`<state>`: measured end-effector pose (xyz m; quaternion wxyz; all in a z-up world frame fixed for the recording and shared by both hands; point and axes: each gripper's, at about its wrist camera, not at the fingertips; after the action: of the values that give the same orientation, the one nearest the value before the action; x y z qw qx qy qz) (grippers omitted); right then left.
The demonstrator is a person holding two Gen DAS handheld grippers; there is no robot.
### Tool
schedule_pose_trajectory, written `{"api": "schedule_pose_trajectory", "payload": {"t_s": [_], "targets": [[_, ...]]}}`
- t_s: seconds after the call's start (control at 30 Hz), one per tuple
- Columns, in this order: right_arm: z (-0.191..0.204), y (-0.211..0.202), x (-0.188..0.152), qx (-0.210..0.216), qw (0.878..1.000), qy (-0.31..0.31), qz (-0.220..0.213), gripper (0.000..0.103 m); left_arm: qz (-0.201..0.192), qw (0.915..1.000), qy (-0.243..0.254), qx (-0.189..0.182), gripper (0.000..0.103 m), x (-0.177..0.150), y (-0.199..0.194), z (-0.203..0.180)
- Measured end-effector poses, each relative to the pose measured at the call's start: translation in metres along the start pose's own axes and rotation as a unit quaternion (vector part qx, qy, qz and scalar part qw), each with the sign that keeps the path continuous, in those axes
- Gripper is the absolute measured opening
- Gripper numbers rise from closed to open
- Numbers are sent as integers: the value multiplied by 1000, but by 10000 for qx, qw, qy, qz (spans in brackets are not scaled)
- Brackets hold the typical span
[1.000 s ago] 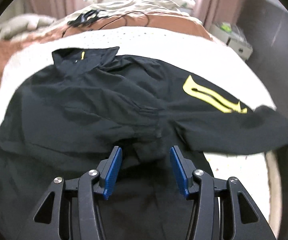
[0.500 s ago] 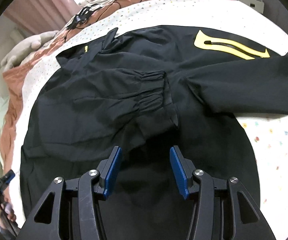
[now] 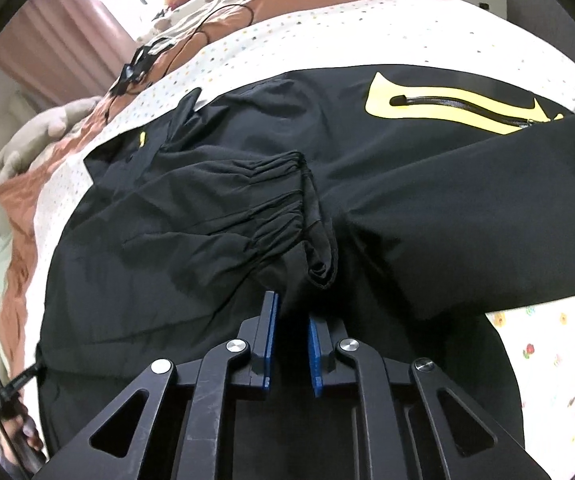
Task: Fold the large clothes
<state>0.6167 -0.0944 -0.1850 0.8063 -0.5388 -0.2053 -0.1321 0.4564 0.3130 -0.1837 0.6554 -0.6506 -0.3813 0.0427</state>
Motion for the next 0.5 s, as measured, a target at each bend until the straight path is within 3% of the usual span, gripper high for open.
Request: {"api": "schedule_pose_trajectory", "payload": {"t_s": [0.17, 0.27, 0.33, 0.4, 0.43, 0.5], "targets": [[4, 6, 11, -52, 9999, -109, 0, 14, -6, 9998, -153, 92, 33, 2, -1, 1], [7, 3, 14, -25, 9998, -169, 103, 21, -2, 9996, -279, 57, 33, 1, -9, 2], [5, -7, 12, 39, 9998, -158, 77, 49, -1, 9996, -284, -10, 33, -1, -17, 2], [4, -25, 9, 57, 9998, -173, -102, 65, 10, 9995, -281, -147, 34, -4, -26, 1], [2, -35, 8, 31, 9995, -199, -239, 66, 10, 9994, -281, -201, 35, -6, -31, 0], [-2, -55, 6, -37, 9989, -266, -395, 66, -29, 9992, -298, -262, 48, -10, -42, -2]]}}
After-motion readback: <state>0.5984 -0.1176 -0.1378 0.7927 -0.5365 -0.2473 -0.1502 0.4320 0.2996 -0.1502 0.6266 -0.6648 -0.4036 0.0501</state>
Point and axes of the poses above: each gripper's, at about its wrist camera, not at the fingertips, and y roughly the way its jaws point, z to its left, x to its top, and after that the axes turned 6 degrees about -y, right-handed
